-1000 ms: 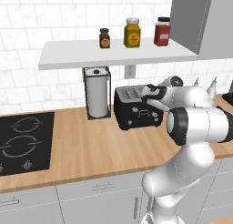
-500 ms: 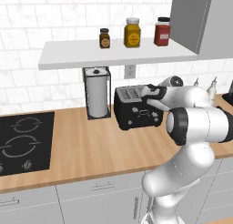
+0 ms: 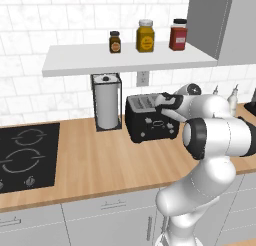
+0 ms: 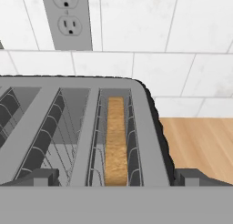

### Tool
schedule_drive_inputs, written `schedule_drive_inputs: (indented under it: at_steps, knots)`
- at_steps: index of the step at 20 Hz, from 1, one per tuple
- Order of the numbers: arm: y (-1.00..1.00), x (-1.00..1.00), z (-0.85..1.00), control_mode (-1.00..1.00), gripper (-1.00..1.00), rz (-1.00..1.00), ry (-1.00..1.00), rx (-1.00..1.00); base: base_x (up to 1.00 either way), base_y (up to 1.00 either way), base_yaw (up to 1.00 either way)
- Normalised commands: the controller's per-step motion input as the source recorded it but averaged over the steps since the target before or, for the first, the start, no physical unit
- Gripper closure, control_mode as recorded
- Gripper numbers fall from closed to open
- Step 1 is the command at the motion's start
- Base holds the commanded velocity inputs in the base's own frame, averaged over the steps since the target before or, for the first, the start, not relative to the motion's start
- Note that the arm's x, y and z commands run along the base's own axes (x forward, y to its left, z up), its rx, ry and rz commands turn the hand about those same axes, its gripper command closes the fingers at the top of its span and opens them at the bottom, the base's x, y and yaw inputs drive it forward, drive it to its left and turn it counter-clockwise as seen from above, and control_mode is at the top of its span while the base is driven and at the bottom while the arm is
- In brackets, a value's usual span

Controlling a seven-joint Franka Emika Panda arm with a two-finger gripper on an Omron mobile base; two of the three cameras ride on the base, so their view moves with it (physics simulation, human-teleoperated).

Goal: Start the toaster. Once the lever pops up, take the bread to the plate on the dining counter.

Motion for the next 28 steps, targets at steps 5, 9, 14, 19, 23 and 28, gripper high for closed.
schedule_drive_inputs:
  at_steps: [5,9,14,19,23,28]
  knots:
    - [0.00,0.00,0.00,-1.00,-1.00,0.00,0.00,0.00,0.00,0.00,0.00]
    - [0.00,0.00,0.00,-1.00,-1.00,0.00,0.00,0.00,0.00,0.00,0.00]
    - [0.00,0.00,0.00,-1.00,-1.00,0.00,0.00,0.00,0.00,0.00,0.00]
    - [0.00,0.00,0.00,-1.00,-1.00,0.00,0.00,0.00,0.00,0.00,0.00]
    - [0.00,0.00,0.00,-1.00,-1.00,0.00,0.00,0.00,0.00,0.00,0.00]
    - [0.00,0.00,0.00,-1.00,-1.00,0.00,0.00,0.00,0.00,0.00,0.00]
